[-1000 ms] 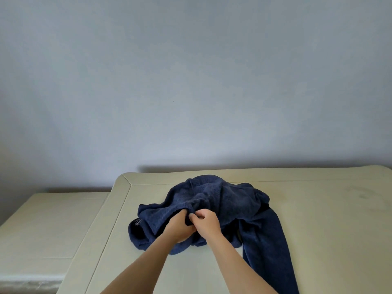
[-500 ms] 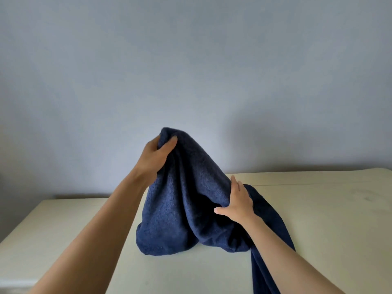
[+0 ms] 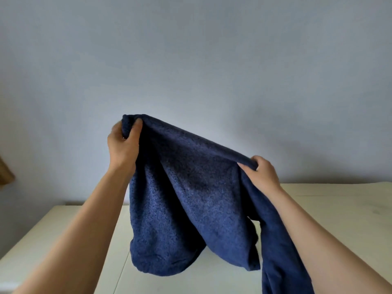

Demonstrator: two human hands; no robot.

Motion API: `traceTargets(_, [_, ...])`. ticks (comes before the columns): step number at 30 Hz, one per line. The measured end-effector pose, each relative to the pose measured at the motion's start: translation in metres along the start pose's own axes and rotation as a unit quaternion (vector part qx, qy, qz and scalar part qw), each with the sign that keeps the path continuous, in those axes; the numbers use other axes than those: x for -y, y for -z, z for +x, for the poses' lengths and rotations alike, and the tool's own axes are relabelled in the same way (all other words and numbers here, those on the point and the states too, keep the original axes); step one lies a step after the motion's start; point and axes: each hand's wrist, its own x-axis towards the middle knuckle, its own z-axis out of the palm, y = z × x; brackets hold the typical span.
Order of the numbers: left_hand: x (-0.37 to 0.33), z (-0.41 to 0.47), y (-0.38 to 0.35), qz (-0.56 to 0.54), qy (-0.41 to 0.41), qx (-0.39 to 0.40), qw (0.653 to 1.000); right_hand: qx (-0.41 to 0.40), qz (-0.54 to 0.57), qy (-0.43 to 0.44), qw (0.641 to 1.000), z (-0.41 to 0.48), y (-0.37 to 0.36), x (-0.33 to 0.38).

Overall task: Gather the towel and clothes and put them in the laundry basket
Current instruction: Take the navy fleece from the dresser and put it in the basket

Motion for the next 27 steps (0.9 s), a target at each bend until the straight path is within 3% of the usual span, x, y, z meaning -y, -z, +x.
traceTargets(4, [-0.004, 0.009, 0.016, -0.021, 0.007, -0.026, 0.999, 0.142, -0.154, -0.021, 0.977, 0.004, 0.02, 0.003])
traceTargets(6, [-0.004, 0.009, 0.019, -0.008, 0.007, -0.033, 0.999, 0.183, -0.168, -0.047, 0.967, 0.002, 0.024, 0.004])
traceTargets(8, [-0.006, 0.008, 0.025, 0.011, 0.013, -0.039, 0.999, 0.17, -0.079, -0.079, 0.979, 0.003, 0.025, 0.017])
traceTargets(10, [-0.008, 0.007, 0.031, 0.039, 0.01, -0.032, 0.999, 0.151, 0.078, -0.14, 0.975, 0.007, 0.027, 0.041])
traceTargets(15, [-0.019, -0.001, 0.025, 0.197, -0.029, 0.038, 0.979, 0.134, 0.307, -0.247, 0.909, 0.016, 0.031, 0.098])
traceTargets(18, [-0.032, -0.015, 0.017, 0.182, -0.037, 0.116, 0.976, 0.105, 0.477, -0.251, 0.836, 0.016, 0.021, 0.132])
traceTargets(20, [-0.039, -0.027, 0.007, 0.159, -0.061, 0.172, 0.97, 0.097, 0.542, -0.25, 0.797, 0.015, 0.014, 0.152])
traceTargets(25, [-0.044, -0.048, -0.018, 0.18, -0.1, 0.31, 0.928, 0.074, 0.619, -0.224, 0.749, 0.006, 0.004, 0.197])
traceTargets(27, [-0.042, -0.051, -0.025, 0.222, -0.103, 0.306, 0.92, 0.075, 0.632, -0.214, 0.741, 0.0, 0.002, 0.208])
